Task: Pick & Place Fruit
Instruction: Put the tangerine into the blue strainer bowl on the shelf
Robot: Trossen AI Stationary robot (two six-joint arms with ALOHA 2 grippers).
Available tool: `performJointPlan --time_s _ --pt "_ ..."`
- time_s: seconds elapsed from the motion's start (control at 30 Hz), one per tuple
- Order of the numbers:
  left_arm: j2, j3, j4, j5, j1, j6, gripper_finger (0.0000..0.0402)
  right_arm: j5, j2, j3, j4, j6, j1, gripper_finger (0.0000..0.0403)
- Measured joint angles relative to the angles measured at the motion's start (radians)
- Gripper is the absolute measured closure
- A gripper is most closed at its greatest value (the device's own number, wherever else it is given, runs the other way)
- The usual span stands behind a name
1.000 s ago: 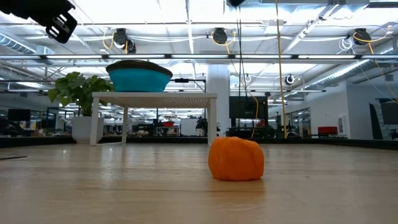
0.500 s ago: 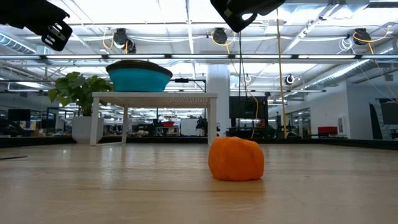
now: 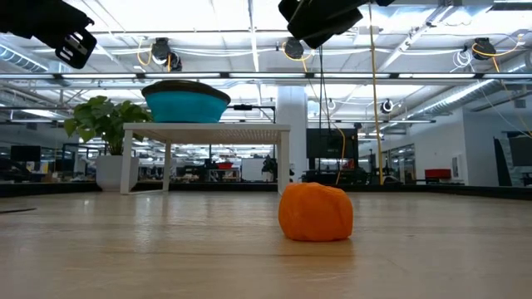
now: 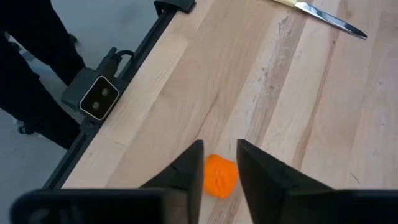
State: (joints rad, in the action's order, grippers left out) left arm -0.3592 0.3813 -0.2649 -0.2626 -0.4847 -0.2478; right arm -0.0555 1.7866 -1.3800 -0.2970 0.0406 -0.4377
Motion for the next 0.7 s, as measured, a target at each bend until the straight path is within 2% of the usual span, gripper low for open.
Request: performJointPlan --time_s 0.13,0.33,0.5,0.7 --pt "0.000 0.000 0.000 0.000 0.000 -0.001 0.0380 0.000 0.003 0.000 0.003 0.000 0.000 0.0266" --pt "0.000 0.000 0.000 0.000 0.000 -0.008 0.0380 -0.017 0.069 0.002 0.134 0.025 0.005 0.0213" --pt "0.000 0.000 -0.002 0.001 0.000 -0.027 0.0380 -0.028 0.123 0.001 0.156 0.020 0.004 0.0187" --pt "0.000 0.000 -0.002 0.001 0.000 -0.028 0.0380 -0.027 0.126 0.001 0.122 0.025 0.009 0.0170"
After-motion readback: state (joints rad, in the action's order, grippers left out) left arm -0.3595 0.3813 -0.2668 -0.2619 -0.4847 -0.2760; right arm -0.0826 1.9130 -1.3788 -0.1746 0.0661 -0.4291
